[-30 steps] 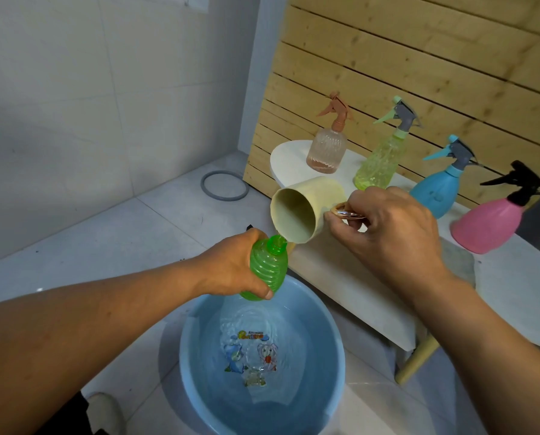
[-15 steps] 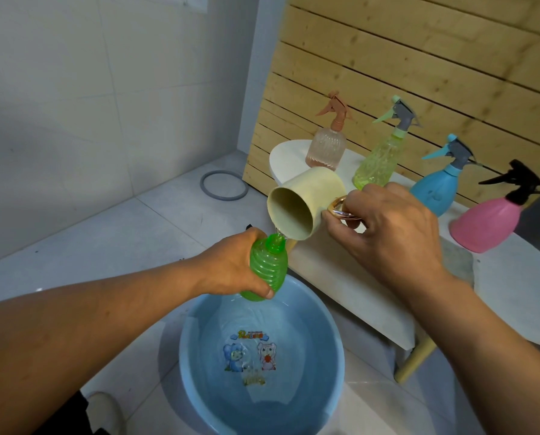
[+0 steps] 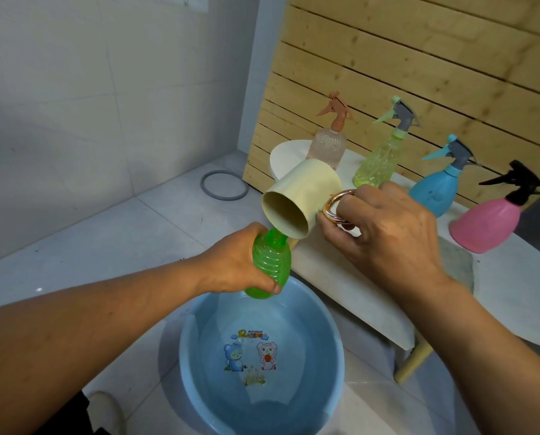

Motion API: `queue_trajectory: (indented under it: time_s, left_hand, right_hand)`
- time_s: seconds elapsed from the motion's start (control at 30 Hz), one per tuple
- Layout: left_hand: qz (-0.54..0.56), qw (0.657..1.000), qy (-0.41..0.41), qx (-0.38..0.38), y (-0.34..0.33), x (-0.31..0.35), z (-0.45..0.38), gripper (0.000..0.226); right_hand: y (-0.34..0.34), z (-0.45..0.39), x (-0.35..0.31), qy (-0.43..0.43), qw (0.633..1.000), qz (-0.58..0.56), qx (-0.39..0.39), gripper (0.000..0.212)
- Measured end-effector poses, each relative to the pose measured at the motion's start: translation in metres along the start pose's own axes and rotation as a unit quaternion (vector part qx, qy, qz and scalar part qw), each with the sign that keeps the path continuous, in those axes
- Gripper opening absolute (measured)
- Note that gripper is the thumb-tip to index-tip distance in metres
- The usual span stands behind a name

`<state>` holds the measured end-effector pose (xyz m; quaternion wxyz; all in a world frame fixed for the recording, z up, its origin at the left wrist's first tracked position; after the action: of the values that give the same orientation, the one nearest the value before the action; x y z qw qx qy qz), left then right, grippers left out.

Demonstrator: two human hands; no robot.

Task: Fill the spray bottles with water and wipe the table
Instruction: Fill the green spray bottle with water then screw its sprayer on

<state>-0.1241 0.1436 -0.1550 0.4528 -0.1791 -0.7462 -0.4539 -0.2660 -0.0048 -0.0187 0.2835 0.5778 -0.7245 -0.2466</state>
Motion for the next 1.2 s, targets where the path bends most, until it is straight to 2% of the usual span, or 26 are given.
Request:
queue_trajectory:
  time_s: [0.07, 0.17, 0.23, 0.3, 0.37, 0.53, 0.63, 0.83, 0.97, 1.07, 1.2]
  left_hand:
    - [0.009, 1.0, -0.001, 0.007, 0.0, 0.001, 0.0, 0.087]
    - [0.023, 1.0, 0.004, 0.018, 0.001, 0.003, 0.002, 0.09]
    - [0.036, 0.999, 0.006, 0.029, 0.001, 0.003, 0.002, 0.09]
    - [0.048, 0.998, 0.005, 0.045, 0.0, 0.003, 0.004, 0.089]
    - [0.05, 0.997, -0.005, 0.05, -0.002, 0.003, 0.004, 0.085]
    - [0.011, 0.999, -0.028, 0.032, -0.006, -0.003, 0.003, 0.065]
    - [0.003, 0.998, -0.025, 0.053, -0.005, -0.019, 0.001, 0.068]
    - [0.039, 0.996, 0.027, 0.072, -0.03, -0.073, 0.009, 0.078]
    - [0.045, 0.993, 0.07, 0.078, -0.062, -0.111, 0.02, 0.075]
    - [0.06, 0.991, 0.09, 0.082, -0.081, -0.13, 0.031, 0.074]
    - [0.068, 0.988, 0.109, 0.08, -0.095, -0.148, 0.038, 0.079]
  right_hand:
    - [0.0, 0.001, 0.0, -0.027, 0.999, -0.017, -0.007, 0.032]
    - [-0.004, 0.003, 0.006, -0.162, 0.982, -0.085, -0.044, 0.037]
    - [-0.016, 0.005, 0.017, -0.286, 0.94, -0.167, -0.085, 0.044]
    - [-0.035, 0.009, 0.028, -0.388, 0.879, -0.246, -0.131, 0.05]
    - [-0.057, 0.016, 0.035, -0.436, 0.837, -0.281, -0.171, 0.052]
    - [-0.109, 0.043, 0.038, -0.508, 0.762, -0.322, -0.239, 0.053]
    - [-0.14, 0.064, 0.035, -0.513, 0.745, -0.306, -0.298, 0.048]
    - [-0.212, 0.139, 0.024, -0.457, 0.718, -0.175, -0.495, 0.039]
    - [-0.249, 0.196, 0.021, -0.359, 0.758, -0.063, -0.541, 0.04]
    - [-0.27, 0.223, 0.019, -0.283, 0.792, -0.012, -0.54, 0.03]
    - [-0.29, 0.242, 0.016, -0.259, 0.79, 0.013, -0.555, 0.035]
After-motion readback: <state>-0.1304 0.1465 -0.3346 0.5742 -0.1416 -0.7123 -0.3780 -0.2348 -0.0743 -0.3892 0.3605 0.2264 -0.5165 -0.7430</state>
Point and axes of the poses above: each hand's wrist, its own z-axis away from the middle knuckle, its own y-axis out of the back of the hand, x = y × z, the point moved 3 cm from there along -z, towards the middle knuckle, and after that the axes turned 14 degrees about -y, right-handed, at the moved point
